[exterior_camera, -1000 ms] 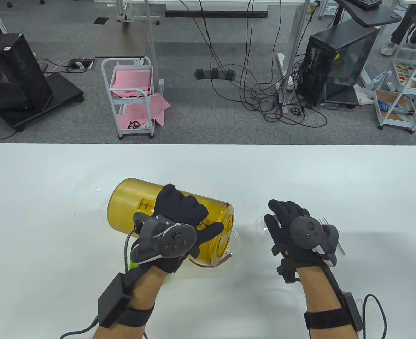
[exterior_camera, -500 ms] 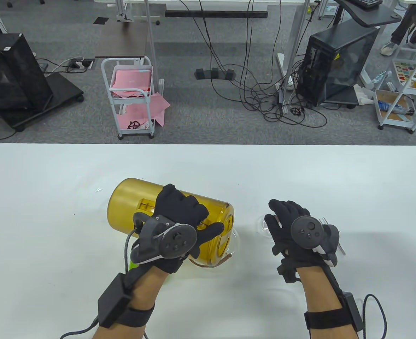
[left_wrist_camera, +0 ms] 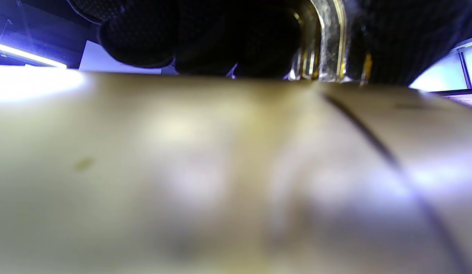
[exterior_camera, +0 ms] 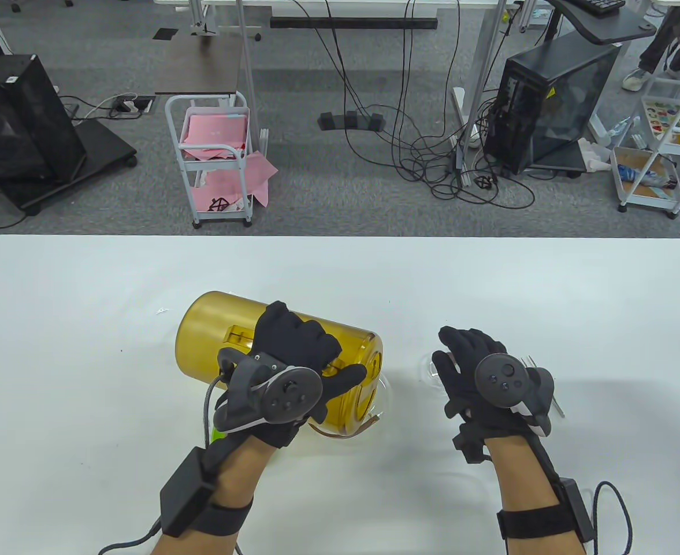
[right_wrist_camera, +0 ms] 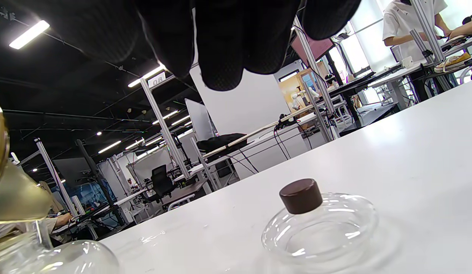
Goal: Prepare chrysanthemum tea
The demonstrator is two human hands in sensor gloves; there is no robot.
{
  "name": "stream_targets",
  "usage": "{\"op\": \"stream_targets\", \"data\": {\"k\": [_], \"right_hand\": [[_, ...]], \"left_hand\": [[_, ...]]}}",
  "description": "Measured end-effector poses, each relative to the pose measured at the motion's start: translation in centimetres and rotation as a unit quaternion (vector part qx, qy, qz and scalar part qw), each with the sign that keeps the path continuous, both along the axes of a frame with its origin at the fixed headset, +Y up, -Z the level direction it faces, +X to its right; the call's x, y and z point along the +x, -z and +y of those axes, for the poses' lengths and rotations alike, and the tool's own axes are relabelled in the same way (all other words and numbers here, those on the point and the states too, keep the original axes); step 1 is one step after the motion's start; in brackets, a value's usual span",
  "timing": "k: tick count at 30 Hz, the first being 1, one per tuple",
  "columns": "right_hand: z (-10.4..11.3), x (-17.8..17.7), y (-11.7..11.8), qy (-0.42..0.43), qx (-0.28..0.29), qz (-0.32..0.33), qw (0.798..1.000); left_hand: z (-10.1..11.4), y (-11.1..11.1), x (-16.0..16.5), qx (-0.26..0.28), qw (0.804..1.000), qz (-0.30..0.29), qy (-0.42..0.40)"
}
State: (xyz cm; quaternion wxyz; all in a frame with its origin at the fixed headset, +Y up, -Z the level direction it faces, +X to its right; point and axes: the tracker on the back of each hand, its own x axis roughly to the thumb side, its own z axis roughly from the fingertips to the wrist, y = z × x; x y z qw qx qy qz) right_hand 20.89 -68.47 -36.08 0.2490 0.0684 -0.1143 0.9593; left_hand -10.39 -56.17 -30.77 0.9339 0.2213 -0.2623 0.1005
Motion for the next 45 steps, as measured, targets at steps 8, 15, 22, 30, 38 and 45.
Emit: {"op": "stream_targets", "data": {"k": [8,15,22,30,38,45], "right_hand": [[-0.02,-0.02,0.0,-0.001,-0.001,0.001,1.0],[-0.02,-0.04,0.0,-0.001,-0.001,0.001,1.0],[-0.01,-0.01,0.01,-0.001,-0.001,0.0,1.0],[-0.02,-0.02,0.01,-0.002,-0.001,0.001,1.0],[-0.05,-0.06,0.02,-0.003,-0.002,0.002,1.0],[-0.04,-0.04,0.02,-0.002,-0.003,0.001,1.0]], "left_hand": [[0.01,0.0,0.0,-0.001,1.0,0.0,0.0],[0.02,-0.08,0.13,0.001,1.0,0.0,0.004],[0.03,-0.09,0.13,0.0,1.0,0.0,0.002],[0.06,-0.37,0.51,0.007,1.0,0.0,0.012],[0.06,-0.31,0.39,0.005,1.0,0.001,0.008],[0.08,-0.29,0.38,0.005,1.0,0.001,0.008]]}}
